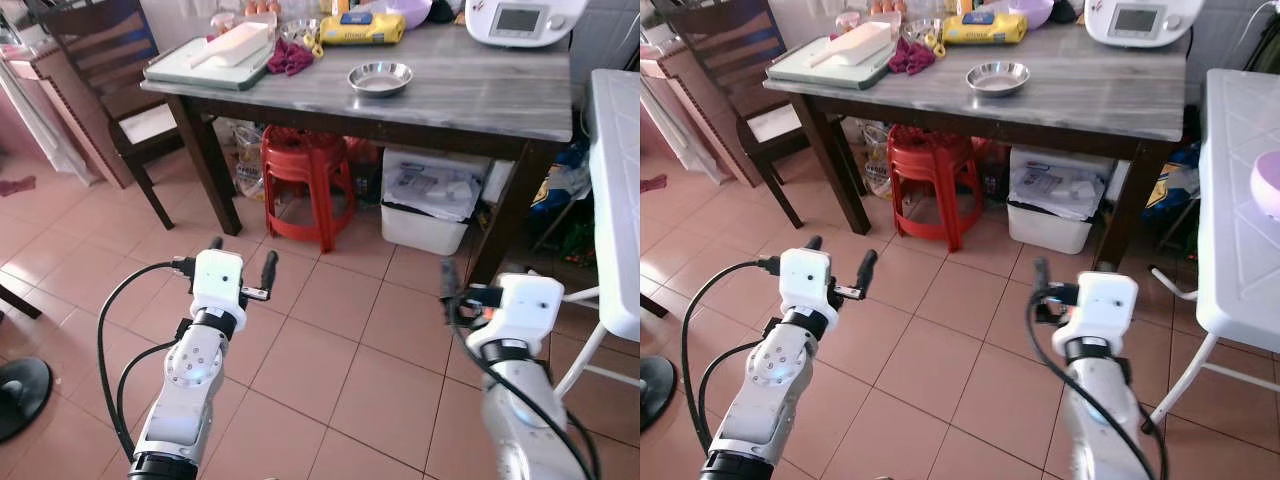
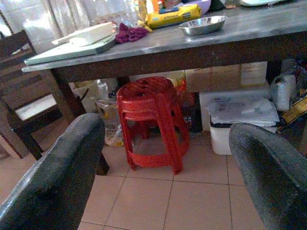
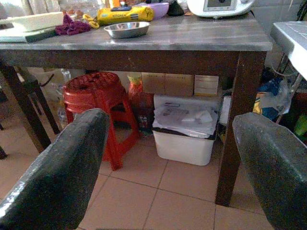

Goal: Setting the table

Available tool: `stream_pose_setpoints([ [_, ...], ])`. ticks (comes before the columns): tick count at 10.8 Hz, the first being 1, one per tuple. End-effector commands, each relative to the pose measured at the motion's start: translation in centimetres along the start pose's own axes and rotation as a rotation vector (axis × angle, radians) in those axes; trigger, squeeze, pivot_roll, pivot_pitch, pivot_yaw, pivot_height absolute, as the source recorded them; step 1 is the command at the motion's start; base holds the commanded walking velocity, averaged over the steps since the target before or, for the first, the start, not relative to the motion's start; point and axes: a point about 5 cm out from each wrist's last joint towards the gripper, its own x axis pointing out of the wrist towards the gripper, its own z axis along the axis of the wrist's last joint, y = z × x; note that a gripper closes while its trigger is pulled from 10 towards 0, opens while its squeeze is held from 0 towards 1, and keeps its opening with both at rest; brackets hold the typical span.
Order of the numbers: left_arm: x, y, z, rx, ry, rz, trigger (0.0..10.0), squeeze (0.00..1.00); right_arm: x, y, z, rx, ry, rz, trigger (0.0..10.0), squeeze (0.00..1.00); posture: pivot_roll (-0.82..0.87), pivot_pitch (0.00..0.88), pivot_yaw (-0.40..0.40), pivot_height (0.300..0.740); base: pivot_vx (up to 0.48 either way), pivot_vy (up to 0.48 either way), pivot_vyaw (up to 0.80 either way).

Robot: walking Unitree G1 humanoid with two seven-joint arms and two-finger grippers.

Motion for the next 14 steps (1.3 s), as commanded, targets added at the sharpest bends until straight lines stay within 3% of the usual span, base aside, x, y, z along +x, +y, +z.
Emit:
stream_pose_setpoints([
  [1,0.01,0.08,0.34,0.012,-0.018,-0.017,10.0,0.00,0.07,0.24,0.17,0.014,-0.003,0.009,10.0,0.00,-0.09,0.098,0.109,0.740,0.000,0.000,-0.44],
  [6,-0.13,-0.08,0.36,-0.014,-0.025,-0.034,10.0,0.00,0.34,0.39,0.22,0.009,-0.003,0.028,10.0,0.00,-0.08,0.096,0.096,0.740,0.000,-0.172,-0.45],
  [14,-0.05,-0.20,0.32,-0.018,-0.024,-0.057,10.0,0.00,0.40,0.48,0.13,0.018,0.001,0.021,10.0,0.00,-0.09,0.098,0.108,0.740,0.000,-0.324,-0.12],
])
